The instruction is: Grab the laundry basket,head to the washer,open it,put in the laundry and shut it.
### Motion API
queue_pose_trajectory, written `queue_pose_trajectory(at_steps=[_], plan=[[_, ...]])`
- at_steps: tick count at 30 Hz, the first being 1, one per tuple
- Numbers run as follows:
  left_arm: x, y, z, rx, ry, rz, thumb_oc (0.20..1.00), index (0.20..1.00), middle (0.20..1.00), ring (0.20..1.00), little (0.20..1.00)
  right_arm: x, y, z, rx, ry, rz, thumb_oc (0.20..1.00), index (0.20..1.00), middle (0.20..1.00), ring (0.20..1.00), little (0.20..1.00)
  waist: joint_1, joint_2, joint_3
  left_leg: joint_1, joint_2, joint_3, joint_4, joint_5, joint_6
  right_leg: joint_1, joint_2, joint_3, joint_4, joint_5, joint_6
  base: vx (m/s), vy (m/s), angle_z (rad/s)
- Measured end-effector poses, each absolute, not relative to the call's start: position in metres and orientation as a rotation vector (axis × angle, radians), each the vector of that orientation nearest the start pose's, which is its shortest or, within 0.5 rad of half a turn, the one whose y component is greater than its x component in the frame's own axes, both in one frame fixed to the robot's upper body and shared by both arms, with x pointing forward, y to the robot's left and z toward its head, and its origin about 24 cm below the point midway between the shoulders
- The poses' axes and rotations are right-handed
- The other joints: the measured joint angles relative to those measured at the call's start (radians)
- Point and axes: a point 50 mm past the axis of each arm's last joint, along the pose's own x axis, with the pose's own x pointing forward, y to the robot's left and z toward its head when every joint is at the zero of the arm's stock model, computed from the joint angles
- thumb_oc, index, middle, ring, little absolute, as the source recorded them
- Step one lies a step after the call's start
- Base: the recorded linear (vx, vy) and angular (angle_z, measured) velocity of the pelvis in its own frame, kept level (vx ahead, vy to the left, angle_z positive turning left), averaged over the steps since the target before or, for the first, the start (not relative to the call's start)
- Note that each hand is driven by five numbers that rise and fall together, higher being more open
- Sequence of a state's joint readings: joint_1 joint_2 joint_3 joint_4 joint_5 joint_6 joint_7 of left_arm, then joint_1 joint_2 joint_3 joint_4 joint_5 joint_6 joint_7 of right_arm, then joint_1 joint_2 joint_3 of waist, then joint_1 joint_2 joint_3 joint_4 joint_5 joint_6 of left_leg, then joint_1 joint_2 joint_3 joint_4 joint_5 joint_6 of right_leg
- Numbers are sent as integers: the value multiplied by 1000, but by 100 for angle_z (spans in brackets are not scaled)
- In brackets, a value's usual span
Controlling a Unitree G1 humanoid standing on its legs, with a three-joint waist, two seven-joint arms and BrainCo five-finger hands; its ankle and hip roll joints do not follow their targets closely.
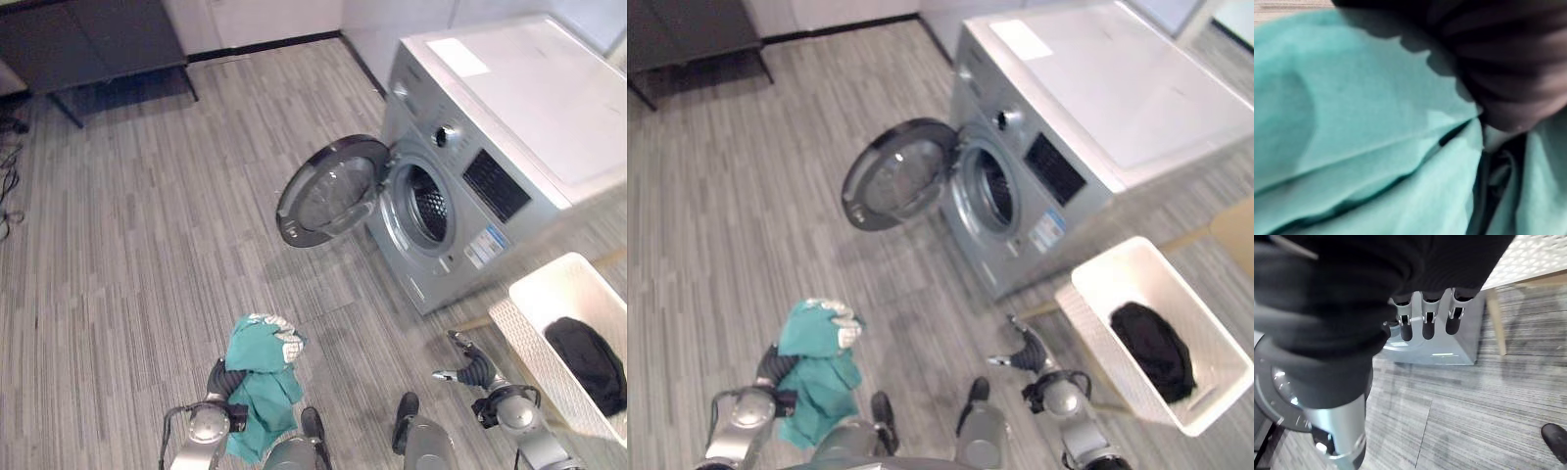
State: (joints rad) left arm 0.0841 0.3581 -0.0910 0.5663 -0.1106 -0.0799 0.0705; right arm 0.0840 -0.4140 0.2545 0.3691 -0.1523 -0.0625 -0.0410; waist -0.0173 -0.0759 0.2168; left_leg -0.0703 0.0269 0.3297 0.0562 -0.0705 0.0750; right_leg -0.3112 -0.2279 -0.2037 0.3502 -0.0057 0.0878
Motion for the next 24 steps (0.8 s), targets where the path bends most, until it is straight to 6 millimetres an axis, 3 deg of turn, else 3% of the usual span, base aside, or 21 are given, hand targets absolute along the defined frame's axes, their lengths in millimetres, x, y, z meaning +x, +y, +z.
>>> queue_pose_trajectory(at_steps=[1,2,4,6,7,8,11,12,14,16,17,18,19,21,22,23,24], plan=[[192,249,-75,292,571,123,200,200,200,200,200,212,-207,-46,-591,385,187,1000,1000,1000,1000,1000,-16,2,7,26,-3,-38,-33,8,5,-36,100,101,4,-48,-12,205,0,57],[195,246,-76,301,571,102,200,200,200,200,200,212,-208,-46,-592,387,184,1000,1000,1000,1000,1000,-17,5,14,46,-6,-39,-47,28,-4,-49,119,67,-29,-47,-13,234,-14,63],[201,239,-74,307,555,75,200,200,200,200,200,212,-209,-46,-594,388,182,1000,1000,1000,1000,1000,-31,-5,24,76,-19,-80,-71,10,11,-100,150,29,-118,-28,4,271,-13,58],[203,233,-74,306,552,48,200,200,200,200,200,210,-209,-48,-594,400,182,1000,1000,1000,1000,1000,-54,-6,34,105,-31,-121,-93,16,1,-122,147,16,-204,-12,23,236,-56,77],[199,233,-77,307,566,39,200,200,200,200,200,208,-209,-49,-592,404,184,1000,1000,1000,1000,1000,-52,-17,40,155,-41,-123,-112,5,-29,-113,128,-59,-270,-7,30,368,-120,63],[196,234,-78,307,573,40,200,200,200,200,200,205,-210,-51,-591,416,181,1000,1000,1000,1000,1000,-54,-22,41,177,-44,-130,-111,-11,-45,-99,113,-93,-273,-8,29,415,-108,41],[191,225,-78,326,567,-12,200,200,200,200,200,202,-214,-55,-597,442,179,1000,1000,1000,1000,1000,-46,20,48,228,0,-153,-88,-82,-72,-58,129,-170,-217,60,-11,165,-87,18],[193,219,-75,337,545,-49,200,200,200,200,200,202,-216,-55,-601,442,179,1000,1000,1000,1000,1000,-39,29,46,238,30,-148,-67,-81,-82,-46,155,-162,-196,105,-51,336,-219,35],[202,209,-72,344,523,-104,200,200,200,200,200,201,-218,-56,-607,454,178,1000,1000,1000,1000,1000,-63,26,46,224,66,-150,48,-63,-125,7,180,-153,-198,93,-81,291,-191,49],[203,201,-73,344,518,-139,200,200,200,200,200,203,-220,-54,-613,442,177,1000,1000,1000,1000,1000,-60,15,39,158,99,-127,297,-45,-153,90,209,-129,-246,75,-110,160,-98,-1],[201,199,-74,348,522,-146,200,200,200,200,200,206,-220,-52,-620,428,179,1000,1000,1000,1000,1000,-56,13,35,98,117,-129,440,-37,-174,121,221,-112,-275,72,-141,154,-42,-48],[202,197,-75,347,521,-151,200,200,200,200,200,208,-222,-49,-629,414,178,1000,1000,1000,1000,1000,-57,16,32,51,130,-129,518,-55,-190,141,234,-92,-302,72,-152,152,-7,-56],[207,194,-72,348,503,-159,200,200,200,200,200,211,-223,-47,-632,409,171,1000,1000,1000,1000,1000,-56,6,30,-19,123,-123,516,-97,-185,156,238,-61,-335,79,-151,169,34,-45],[218,190,-65,354,465,-170,200,200,200,200,200,209,-224,-48,-630,417,169,1000,1000,1000,1000,1000,-59,-23,35,-94,79,-132,318,-96,-167,193,245,-18,-398,111,-170,152,64,-55],[219,190,-63,358,457,-172,200,200,200,200,200,209,-223,-48,-627,417,170,1000,1000,1000,1000,1000,-61,-24,35,-110,72,-157,213,-86,-167,221,260,-3,-427,115,-169,168,96,-85],[220,190,-63,360,455,-173,200,200,200,200,200,208,-222,-49,-625,420,181,1000,1000,1000,1000,1000,-60,-26,37,-111,71,-174,127,-51,-160,245,269,12,-430,115,-168,182,120,-90],[220,189,-63,363,454,-178,200,200,200,200,200,205,-217,-53,-625,429,203,1000,1000,1000,1000,1000,-61,-26,37,-120,70,-206,50,3,-176,271,281,47,-430,105,-152,255,190,-113]])
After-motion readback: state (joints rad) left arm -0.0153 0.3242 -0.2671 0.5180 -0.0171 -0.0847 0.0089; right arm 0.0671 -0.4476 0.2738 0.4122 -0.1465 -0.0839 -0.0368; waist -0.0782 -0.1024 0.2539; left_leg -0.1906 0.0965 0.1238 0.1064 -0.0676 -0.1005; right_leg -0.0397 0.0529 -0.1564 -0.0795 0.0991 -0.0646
